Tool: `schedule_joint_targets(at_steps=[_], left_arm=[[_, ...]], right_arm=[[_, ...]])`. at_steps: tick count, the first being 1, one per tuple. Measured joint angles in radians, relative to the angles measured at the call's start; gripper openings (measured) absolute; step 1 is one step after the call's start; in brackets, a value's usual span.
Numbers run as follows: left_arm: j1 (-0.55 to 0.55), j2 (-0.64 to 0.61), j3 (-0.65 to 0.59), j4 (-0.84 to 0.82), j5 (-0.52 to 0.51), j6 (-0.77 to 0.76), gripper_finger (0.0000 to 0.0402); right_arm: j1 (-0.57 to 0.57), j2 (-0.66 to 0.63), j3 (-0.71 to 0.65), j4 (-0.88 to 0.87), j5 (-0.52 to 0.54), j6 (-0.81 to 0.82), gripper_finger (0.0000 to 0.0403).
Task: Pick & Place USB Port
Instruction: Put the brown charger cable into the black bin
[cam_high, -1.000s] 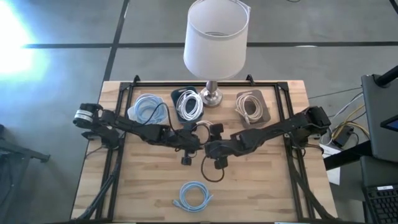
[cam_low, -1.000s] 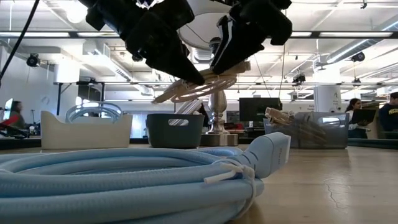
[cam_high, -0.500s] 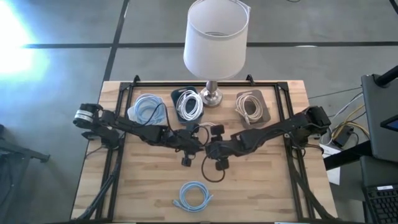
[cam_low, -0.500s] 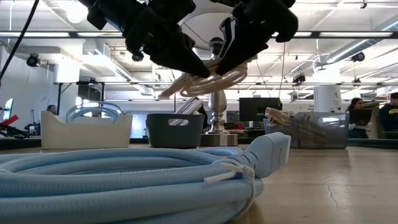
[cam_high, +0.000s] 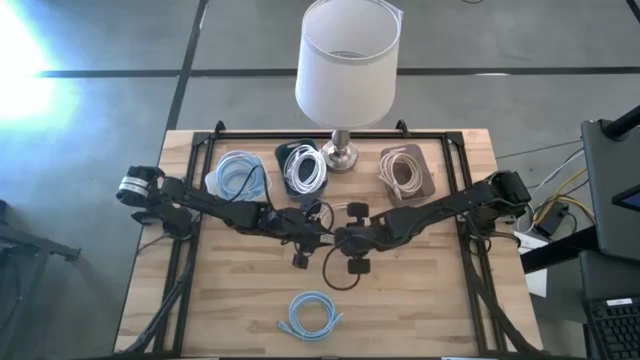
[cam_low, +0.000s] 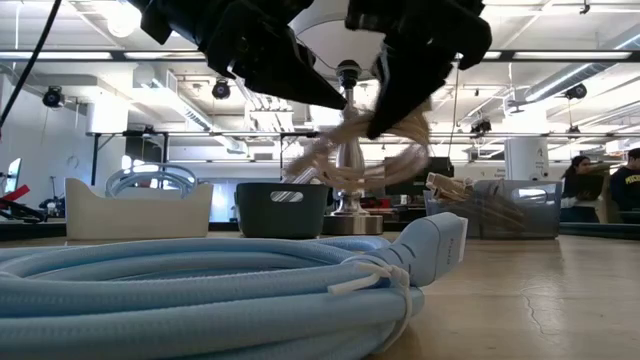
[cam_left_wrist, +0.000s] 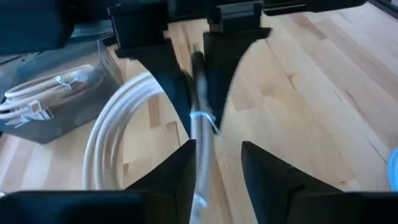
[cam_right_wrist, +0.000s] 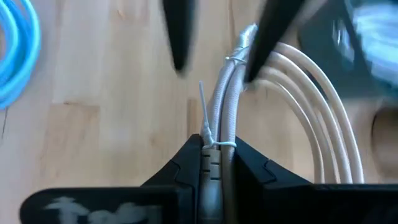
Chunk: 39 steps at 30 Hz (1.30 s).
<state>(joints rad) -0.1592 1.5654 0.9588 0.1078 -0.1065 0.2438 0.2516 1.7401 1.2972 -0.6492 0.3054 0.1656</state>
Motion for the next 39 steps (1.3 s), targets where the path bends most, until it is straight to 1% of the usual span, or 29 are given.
schedule_joint_targets(at_steps=[6, 13, 16, 18, 20, 24, 27, 29, 33, 36, 39], left_arm=[[0.000, 0.001, -0.002, -0.008, -0.016, -0.007, 0.0139], [0.000, 0.002, -0.008, -0.012, -0.018, -0.008, 0.0138], [0.000, 0.002, -0.011, -0.012, -0.023, -0.009, 0.0138], [0.000, 0.003, -0.012, -0.011, -0.026, -0.009, 0.0138], [0.000, 0.003, -0.012, -0.011, -0.026, -0.009, 0.0137], [0.001, 0.003, -0.012, -0.012, -0.026, -0.009, 0.0136], [0.001, 0.003, -0.013, -0.013, -0.026, -0.009, 0.0136], [0.001, 0.003, -0.013, -0.014, -0.026, -0.008, 0.0136], [0.001, 0.003, -0.013, -0.014, -0.026, -0.008, 0.0136], [0.001, 0.003, -0.013, -0.013, -0.026, -0.008, 0.0136], [0.001, 0.003, -0.013, -0.012, -0.026, -0.008, 0.0136]], right_arm=[[0.001, -0.001, 0.000, -0.138, 0.008, 0.244, 0.0060], [0.001, -0.040, 0.019, -0.268, 0.026, 0.405, 0.0052], [0.002, -0.090, 0.022, -0.330, 0.110, 0.467, 0.0054], [0.001, -0.136, 0.022, -0.399, 0.188, 0.523, 0.0057], [0.001, -0.186, 0.022, -0.483, 0.294, 0.602, 0.0058], [0.001, -0.290, -0.002, -0.632, 0.552, 0.807, 0.0057], [-0.003, -0.363, -0.049, -0.658, 0.675, 0.932, 0.0057], [-0.007, -0.405, -0.095, -0.653, 0.708, 0.991, 0.0058], [-0.016, -0.459, -0.223, -0.624, 0.741, 1.109, 0.0058], [-0.025, -0.475, -0.341, -0.522, 0.797, 1.188, 0.0058], [-0.048, -0.476, -0.440, -0.388, 0.820, 1.192, 0.0058]])
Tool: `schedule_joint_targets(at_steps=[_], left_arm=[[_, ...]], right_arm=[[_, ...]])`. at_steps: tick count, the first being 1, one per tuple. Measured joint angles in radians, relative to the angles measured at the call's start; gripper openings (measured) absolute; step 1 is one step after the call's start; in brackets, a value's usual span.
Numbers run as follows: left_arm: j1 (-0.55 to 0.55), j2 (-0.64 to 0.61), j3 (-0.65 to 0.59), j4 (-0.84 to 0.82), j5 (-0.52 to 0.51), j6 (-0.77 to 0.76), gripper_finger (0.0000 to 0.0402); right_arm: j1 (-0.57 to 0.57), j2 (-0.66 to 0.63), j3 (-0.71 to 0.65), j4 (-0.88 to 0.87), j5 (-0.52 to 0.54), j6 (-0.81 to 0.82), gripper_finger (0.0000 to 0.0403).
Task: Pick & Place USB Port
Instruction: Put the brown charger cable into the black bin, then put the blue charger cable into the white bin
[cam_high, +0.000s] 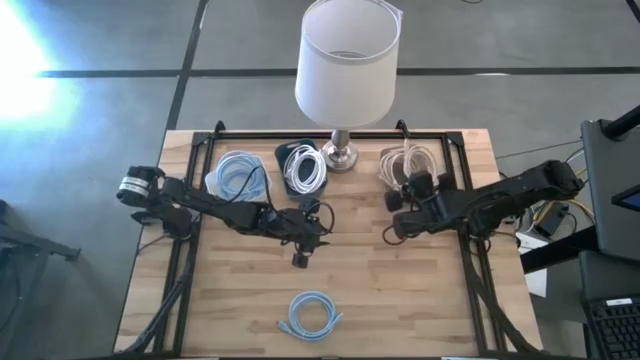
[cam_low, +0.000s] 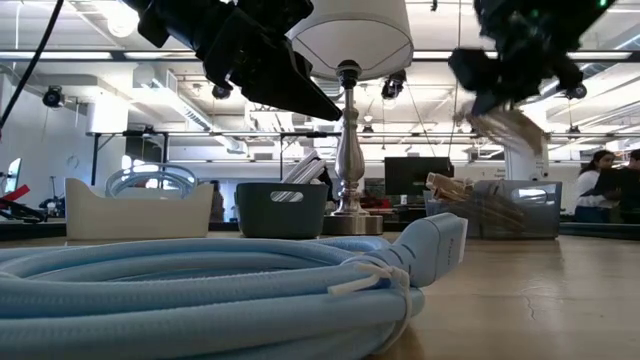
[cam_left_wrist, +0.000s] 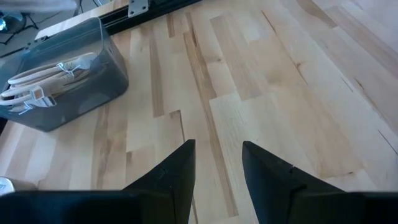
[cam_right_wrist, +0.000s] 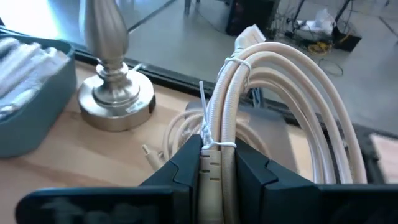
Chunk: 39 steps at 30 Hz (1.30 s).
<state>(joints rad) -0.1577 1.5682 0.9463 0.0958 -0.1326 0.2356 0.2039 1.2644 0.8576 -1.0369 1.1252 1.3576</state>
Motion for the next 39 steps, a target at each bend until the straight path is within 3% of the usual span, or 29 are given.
schedule_joint_targets(at_steps=[9, 15, 24, 35, 39], left_arm=[[0.001, 0.000, 0.000, 0.001, 0.000, -0.005, 0.0135], [0.001, 0.000, 0.000, 0.001, 0.000, -0.006, 0.0135], [0.001, 0.000, 0.000, 0.001, 0.000, -0.008, 0.0135], [0.001, 0.000, 0.000, -0.003, 0.006, -0.050, 0.0136], [0.001, 0.000, -0.001, -0.040, 0.053, -0.089, 0.0136]], right_arm=[[-0.059, 0.000, -0.172, 0.259, -0.003, 0.036, 0.0059], [-0.070, 0.000, -0.223, 0.369, -0.029, -0.021, 0.0076], [-0.072, 0.000, -0.213, 0.376, -0.029, -0.148, 0.0115], [-0.071, 0.000, -0.097, 0.397, -0.032, -0.380, 0.0147], [-0.069, 0.000, -0.050, 0.476, -0.093, -0.477, 0.0148]])
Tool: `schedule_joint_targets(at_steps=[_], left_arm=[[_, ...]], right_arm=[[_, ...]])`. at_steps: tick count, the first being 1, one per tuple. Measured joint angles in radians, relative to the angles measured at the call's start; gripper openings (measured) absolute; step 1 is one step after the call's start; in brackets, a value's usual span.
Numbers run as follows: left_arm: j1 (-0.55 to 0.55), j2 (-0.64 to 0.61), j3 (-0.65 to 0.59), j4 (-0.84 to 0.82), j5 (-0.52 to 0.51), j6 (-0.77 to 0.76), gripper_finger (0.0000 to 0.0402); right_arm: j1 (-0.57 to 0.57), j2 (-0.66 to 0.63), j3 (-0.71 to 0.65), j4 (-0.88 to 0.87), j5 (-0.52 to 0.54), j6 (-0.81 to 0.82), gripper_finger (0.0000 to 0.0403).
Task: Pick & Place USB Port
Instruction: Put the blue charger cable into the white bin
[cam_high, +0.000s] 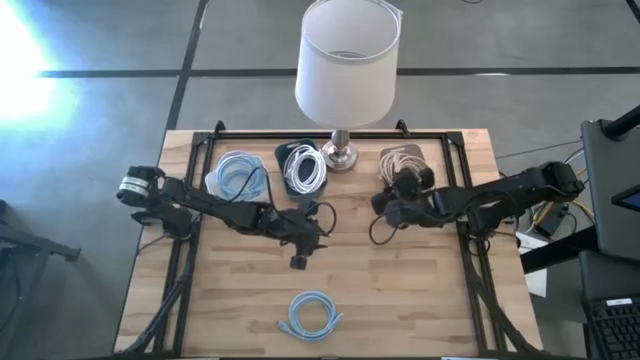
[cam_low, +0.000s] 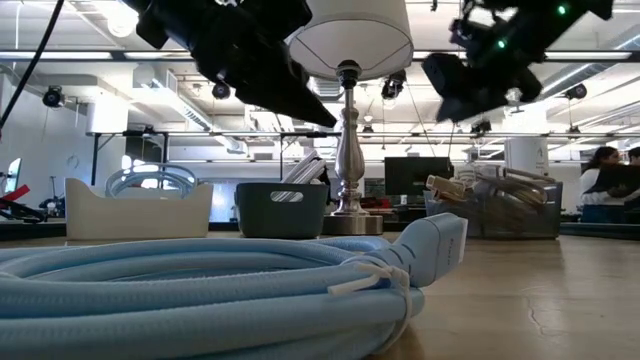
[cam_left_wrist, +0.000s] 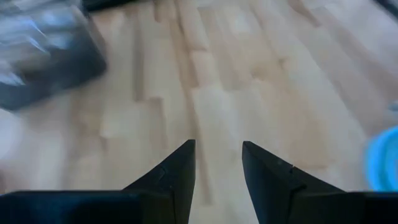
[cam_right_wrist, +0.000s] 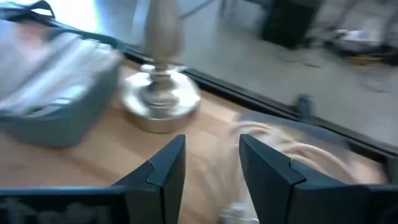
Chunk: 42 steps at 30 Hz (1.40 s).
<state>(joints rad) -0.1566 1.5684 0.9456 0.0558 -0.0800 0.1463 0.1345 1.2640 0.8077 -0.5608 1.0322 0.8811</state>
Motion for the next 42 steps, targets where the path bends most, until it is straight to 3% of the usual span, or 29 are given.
schedule_joint_targets(at_steps=[7, 12, 16, 23, 26, 34, 42], left_arm=[[0.000, 0.005, -0.017, -0.034, 0.223, -0.165, 0.0136], [-0.021, 0.032, -0.044, -0.010, 0.311, -0.255, 0.0136], [-0.054, 0.073, -0.088, 0.125, 0.356, -0.250, 0.0136], [-0.104, 0.181, -0.109, 0.248, 0.361, -0.259, 0.0136], [-0.124, 0.235, -0.110, 0.319, 0.410, -0.261, 0.0136], [-0.143, 0.327, -0.102, 0.395, 0.437, -0.343, 0.0136], [-0.142, 0.340, -0.100, 0.406, 0.313, -0.373, 0.0172]], right_arm=[[0.000, 0.002, -0.005, 0.327, -0.218, -0.299, 0.0136], [0.000, 0.002, -0.012, 0.382, -0.227, -0.323, 0.0132], [0.000, 0.002, -0.029, 0.383, -0.229, -0.301, 0.0137], [0.026, 0.003, -0.063, 0.387, -0.236, -0.208, 0.0145], [0.063, 0.003, -0.088, 0.400, -0.258, -0.150, 0.0146], [0.189, 0.003, -0.179, 0.597, -0.258, -0.129, 0.0146], [0.260, 0.003, -0.225, 0.603, -0.256, -0.102, 0.0137]])
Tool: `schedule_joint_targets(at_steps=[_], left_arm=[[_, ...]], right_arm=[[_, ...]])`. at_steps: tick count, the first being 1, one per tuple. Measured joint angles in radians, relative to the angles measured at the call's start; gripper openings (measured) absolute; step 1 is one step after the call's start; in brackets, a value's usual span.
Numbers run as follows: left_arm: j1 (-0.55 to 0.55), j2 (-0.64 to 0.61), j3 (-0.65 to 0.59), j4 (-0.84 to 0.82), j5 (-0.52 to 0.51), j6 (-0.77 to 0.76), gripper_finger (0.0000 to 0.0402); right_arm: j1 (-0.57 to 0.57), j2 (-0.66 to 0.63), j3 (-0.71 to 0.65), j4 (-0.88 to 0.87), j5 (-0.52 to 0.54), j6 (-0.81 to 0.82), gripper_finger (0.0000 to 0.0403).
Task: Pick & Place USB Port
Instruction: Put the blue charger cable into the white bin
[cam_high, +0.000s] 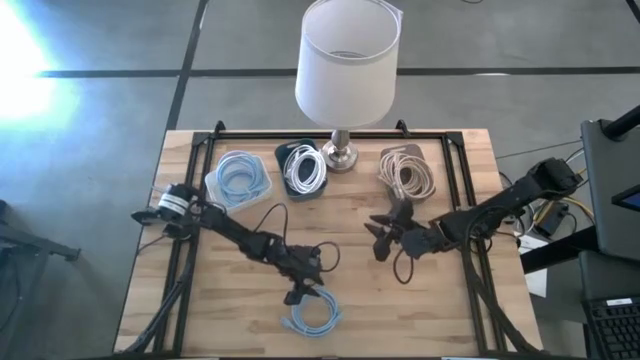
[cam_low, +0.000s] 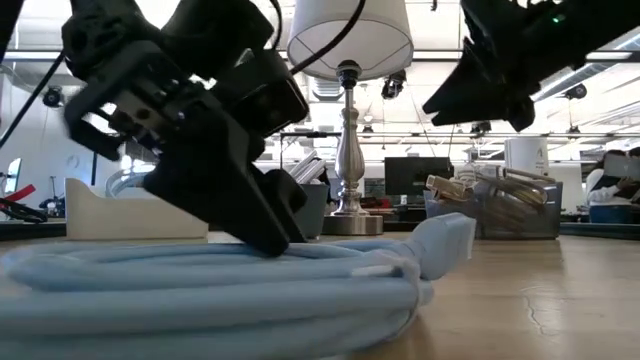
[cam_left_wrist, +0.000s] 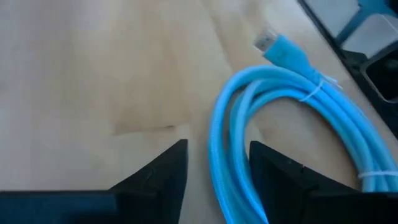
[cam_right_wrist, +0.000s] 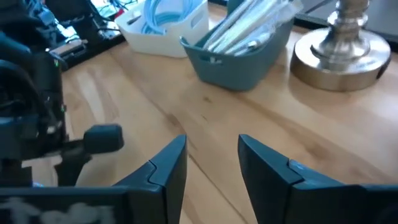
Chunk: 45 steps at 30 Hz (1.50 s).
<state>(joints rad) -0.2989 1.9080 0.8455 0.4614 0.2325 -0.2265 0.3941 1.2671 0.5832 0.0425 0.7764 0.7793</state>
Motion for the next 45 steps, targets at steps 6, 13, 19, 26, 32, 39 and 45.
schedule_joint_targets(at_steps=[6, 13, 19, 26, 32, 39, 45], left_arm=[[-0.014, -0.006, 0.007, 0.006, -0.022, -0.041, 0.0202], [-0.018, 0.037, 0.011, 0.020, -0.036, -0.062, 0.0201], [-0.019, 0.053, 0.013, 0.020, -0.126, 0.006, 0.0148], [-0.015, 0.020, 0.010, -0.008, -0.250, 0.047, 0.0038], [-0.029, -0.108, 0.006, -0.206, -0.456, 0.050, 0.0040], [-0.092, -0.401, 0.026, -0.626, -0.956, -0.033, 0.0045], [-0.111, -0.642, 0.017, -0.923, -1.364, -0.063, 0.0047]], right_arm=[[0.003, 0.000, -0.037, 0.001, 0.009, 0.083, 0.0126], [0.003, 0.000, -0.046, 0.005, 0.009, 0.086, 0.0115], [0.002, 0.000, -0.041, 0.119, 0.009, -0.020, 0.0111], [0.002, 0.000, -0.040, 0.244, 0.009, -0.178, 0.0116], [0.001, 0.000, -0.040, 0.246, 0.009, -0.200, 0.0116], [0.001, 0.000, -0.043, 0.247, 0.008, -0.165, 0.0106], [0.001, 0.000, -0.051, 0.246, 0.001, -0.084, 0.0096]])
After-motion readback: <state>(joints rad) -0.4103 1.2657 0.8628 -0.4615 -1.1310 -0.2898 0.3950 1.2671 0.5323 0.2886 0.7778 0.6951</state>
